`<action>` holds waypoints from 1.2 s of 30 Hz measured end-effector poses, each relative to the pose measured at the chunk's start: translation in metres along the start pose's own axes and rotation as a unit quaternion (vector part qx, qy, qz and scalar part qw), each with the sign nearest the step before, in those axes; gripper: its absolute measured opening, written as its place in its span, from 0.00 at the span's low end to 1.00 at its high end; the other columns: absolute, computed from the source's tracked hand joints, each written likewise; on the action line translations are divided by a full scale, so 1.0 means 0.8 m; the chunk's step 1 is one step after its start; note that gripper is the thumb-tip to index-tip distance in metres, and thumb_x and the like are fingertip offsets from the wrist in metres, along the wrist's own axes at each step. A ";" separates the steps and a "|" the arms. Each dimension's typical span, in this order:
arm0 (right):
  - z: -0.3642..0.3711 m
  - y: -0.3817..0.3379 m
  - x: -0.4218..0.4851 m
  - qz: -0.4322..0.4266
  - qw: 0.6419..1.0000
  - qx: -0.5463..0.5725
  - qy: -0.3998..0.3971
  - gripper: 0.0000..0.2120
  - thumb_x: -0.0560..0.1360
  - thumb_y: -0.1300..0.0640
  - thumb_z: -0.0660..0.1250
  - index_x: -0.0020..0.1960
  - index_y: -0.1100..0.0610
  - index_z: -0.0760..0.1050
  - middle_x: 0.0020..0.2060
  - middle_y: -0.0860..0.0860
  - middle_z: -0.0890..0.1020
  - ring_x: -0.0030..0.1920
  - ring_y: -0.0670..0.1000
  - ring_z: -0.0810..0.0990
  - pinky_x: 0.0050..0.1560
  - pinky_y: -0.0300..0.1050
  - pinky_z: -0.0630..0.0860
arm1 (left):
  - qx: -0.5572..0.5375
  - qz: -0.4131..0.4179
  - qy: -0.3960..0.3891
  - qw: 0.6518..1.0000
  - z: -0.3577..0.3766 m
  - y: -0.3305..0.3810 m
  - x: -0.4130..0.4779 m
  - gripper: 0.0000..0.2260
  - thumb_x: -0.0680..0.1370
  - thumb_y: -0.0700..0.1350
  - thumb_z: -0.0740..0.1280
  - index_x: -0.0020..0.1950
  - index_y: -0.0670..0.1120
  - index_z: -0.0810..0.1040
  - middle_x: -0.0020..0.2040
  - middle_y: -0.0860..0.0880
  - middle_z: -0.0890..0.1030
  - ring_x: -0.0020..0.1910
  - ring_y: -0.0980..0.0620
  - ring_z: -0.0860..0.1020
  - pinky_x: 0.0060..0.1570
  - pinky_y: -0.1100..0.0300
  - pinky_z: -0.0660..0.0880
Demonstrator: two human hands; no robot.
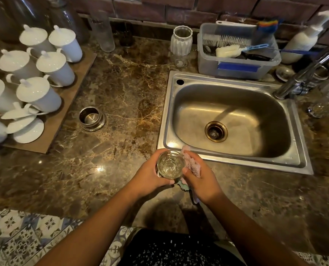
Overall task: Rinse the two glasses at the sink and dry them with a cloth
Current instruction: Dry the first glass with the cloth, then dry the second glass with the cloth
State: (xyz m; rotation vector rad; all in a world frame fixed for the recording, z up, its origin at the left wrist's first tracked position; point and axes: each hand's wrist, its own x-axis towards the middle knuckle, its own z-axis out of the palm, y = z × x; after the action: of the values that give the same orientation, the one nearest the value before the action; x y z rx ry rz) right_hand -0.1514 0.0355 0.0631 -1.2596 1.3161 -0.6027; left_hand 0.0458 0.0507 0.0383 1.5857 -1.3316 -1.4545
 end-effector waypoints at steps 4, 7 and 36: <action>0.000 0.002 -0.002 0.028 0.999 0.016 0.008 0.26 0.81 0.59 0.67 0.77 0.49 0.66 0.70 0.47 0.77 0.69 0.43 0.76 0.70 0.41 0.73 | 0.008 -0.004 0.003 1.000 0.003 0.003 -0.004 0.38 0.65 0.38 0.82 0.67 0.62 0.69 0.62 0.61 0.78 0.63 0.65 0.75 0.69 0.55 0.73; -0.011 -0.002 -0.002 0.072 0.994 0.076 0.028 0.23 0.82 0.61 0.63 0.75 0.49 0.65 0.68 0.51 0.77 0.66 0.49 0.78 0.63 0.42 0.76 | 0.013 -0.030 0.008 0.999 0.007 0.007 -0.007 0.42 0.66 0.39 0.82 0.72 0.59 0.64 0.64 0.61 0.75 0.64 0.63 0.75 0.72 0.53 0.70; -0.479 0.095 -0.080 0.292 0.853 0.433 0.016 0.38 0.58 0.74 0.69 0.69 0.66 0.72 0.61 0.71 0.80 0.61 0.69 0.80 0.60 0.68 0.78 | 0.168 -0.033 0.134 0.976 0.426 0.219 0.087 0.18 0.77 0.42 0.72 0.66 0.49 0.76 0.55 0.54 0.80 0.50 0.61 0.79 0.48 0.75 0.72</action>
State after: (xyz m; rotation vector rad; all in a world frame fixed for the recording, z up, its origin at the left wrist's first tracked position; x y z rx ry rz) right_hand -0.5427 -0.0109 0.0980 -0.0894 1.1507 -0.6532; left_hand -0.3349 -0.0041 0.0990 1.9778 -1.4258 -1.0399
